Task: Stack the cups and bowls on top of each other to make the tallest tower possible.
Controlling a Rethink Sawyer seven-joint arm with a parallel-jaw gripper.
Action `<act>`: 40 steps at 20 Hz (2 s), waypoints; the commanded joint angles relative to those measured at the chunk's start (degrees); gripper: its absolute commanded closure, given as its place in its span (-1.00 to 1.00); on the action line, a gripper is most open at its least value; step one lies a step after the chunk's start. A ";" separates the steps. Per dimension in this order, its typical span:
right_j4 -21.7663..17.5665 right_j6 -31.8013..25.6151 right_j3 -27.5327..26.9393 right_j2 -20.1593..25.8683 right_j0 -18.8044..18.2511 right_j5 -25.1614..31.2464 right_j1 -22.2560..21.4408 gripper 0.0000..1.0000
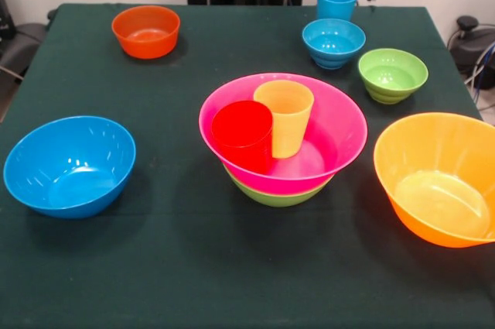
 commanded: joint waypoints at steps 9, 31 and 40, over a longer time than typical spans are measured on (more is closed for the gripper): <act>-2.02 5.46 0.43 11.01 -8.84 -1.48 3.65 -1.00; -5.96 2.84 5.20 22.08 -20.01 4.05 3.48 -1.00; -5.62 3.13 3.47 16.78 -16.43 5.07 3.06 -1.00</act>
